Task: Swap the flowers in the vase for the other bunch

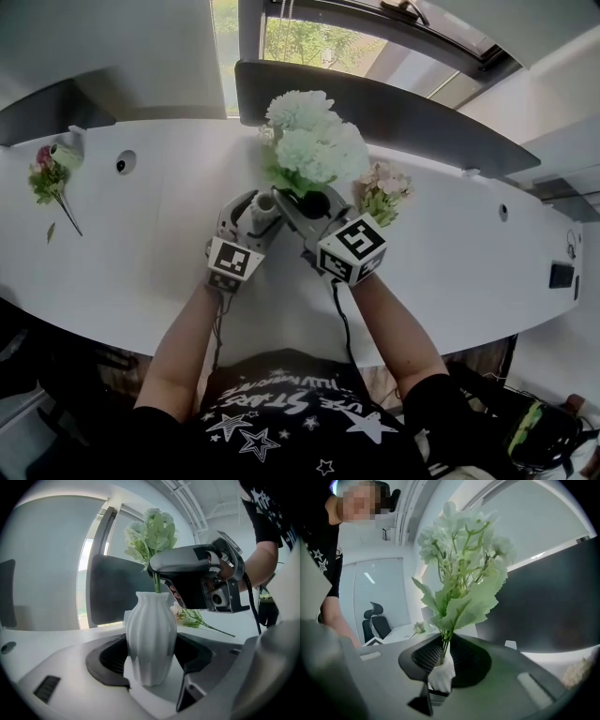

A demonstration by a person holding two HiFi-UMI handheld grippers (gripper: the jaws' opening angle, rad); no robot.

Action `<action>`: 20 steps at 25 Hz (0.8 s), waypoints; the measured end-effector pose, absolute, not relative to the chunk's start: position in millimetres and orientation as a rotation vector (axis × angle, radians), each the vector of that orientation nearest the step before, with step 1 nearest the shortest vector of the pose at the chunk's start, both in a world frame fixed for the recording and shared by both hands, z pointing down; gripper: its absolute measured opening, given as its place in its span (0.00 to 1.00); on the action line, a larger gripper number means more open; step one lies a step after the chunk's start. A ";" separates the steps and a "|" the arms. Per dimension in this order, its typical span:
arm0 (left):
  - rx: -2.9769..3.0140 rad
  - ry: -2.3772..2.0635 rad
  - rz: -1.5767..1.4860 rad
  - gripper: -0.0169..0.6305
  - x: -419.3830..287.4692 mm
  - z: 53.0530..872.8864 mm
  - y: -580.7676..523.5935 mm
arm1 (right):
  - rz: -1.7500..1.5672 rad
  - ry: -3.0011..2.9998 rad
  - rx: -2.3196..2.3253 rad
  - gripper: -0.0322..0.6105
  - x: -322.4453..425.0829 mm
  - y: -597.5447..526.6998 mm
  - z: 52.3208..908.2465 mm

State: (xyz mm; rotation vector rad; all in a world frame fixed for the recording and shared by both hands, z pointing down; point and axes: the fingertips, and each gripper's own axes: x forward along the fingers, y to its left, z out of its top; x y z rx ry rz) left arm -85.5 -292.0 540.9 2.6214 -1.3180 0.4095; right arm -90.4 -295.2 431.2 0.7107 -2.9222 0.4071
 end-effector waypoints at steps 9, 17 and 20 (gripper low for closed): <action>2.617 -1.320 0.415 0.50 -84.7 541.5 -293.3 | 0.351 -2.843 0.706 0.13 -94.7 -284.6 448.2; 2.618 -1.317 0.416 0.50 -86.1 541.6 -293.5 | 0.361 -2.814 0.788 0.13 -94.3 -283.1 458.7; 2.619 -1.320 0.415 0.50 -84.8 541.6 -293.5 | 0.362 -2.811 0.822 0.13 -92.8 -283.2 459.0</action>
